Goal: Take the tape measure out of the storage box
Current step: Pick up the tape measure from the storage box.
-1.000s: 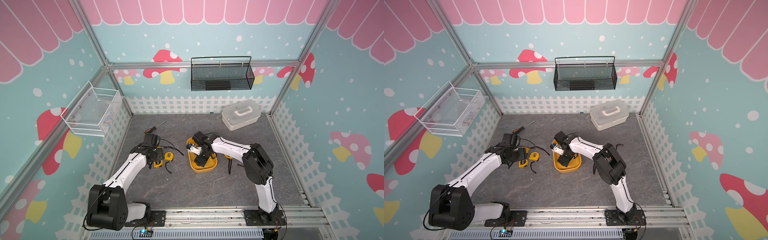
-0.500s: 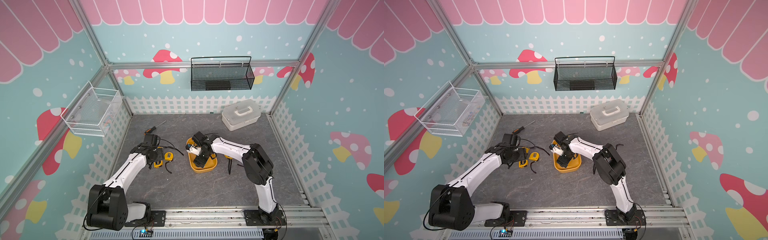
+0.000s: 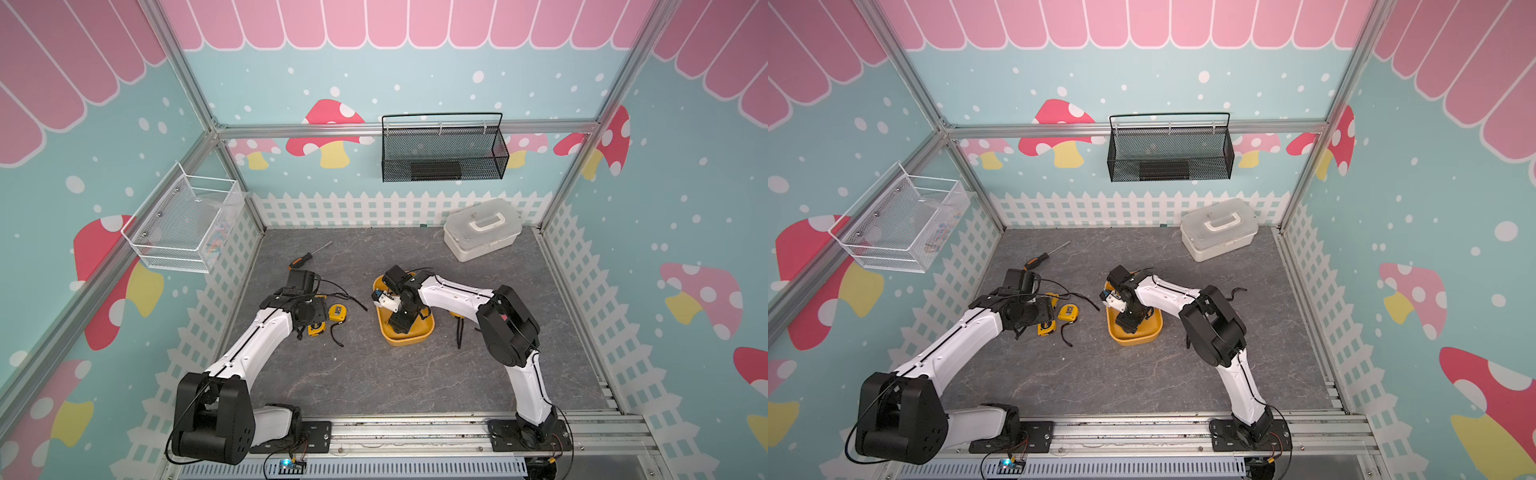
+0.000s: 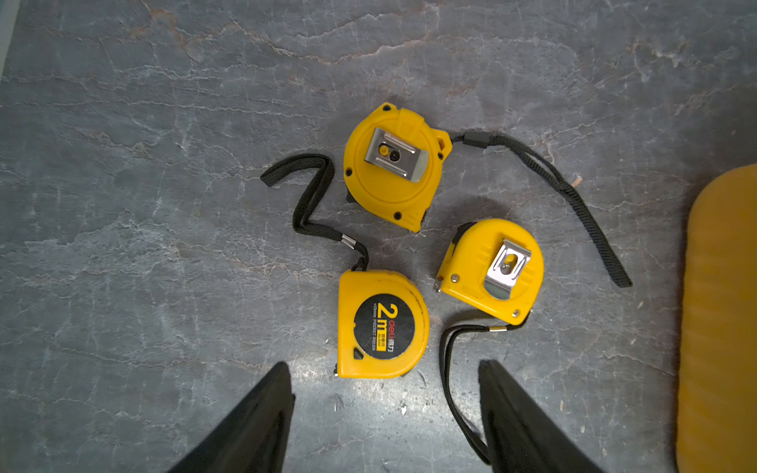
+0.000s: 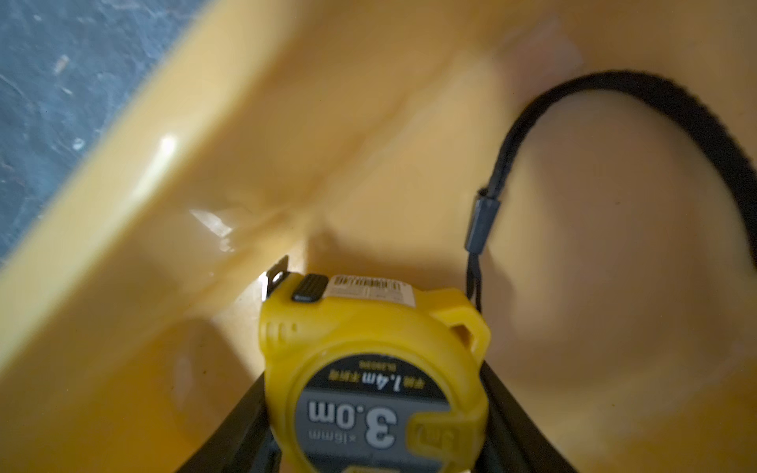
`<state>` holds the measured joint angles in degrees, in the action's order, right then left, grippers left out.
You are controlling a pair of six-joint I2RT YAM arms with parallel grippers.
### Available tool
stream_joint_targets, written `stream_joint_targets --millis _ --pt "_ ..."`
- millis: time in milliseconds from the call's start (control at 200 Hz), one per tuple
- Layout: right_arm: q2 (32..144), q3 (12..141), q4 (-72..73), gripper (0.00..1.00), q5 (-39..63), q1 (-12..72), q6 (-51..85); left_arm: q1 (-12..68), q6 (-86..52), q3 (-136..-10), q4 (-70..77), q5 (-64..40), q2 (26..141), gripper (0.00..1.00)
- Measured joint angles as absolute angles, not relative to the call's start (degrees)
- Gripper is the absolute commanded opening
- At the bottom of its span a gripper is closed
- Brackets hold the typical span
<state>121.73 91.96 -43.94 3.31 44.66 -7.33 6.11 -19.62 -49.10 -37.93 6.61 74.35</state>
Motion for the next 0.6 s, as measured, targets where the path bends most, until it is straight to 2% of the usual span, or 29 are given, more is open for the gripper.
stream_joint_targets --millis 320,600 --pt "117.4 92.1 -44.2 0.51 3.6 43.2 -7.4 6.1 -19.6 -49.1 -37.9 6.6 74.3 0.73" --pt "111.7 94.8 -44.6 0.51 3.5 38.0 -8.6 6.1 -19.6 -49.1 -37.9 6.6 74.3 0.73"
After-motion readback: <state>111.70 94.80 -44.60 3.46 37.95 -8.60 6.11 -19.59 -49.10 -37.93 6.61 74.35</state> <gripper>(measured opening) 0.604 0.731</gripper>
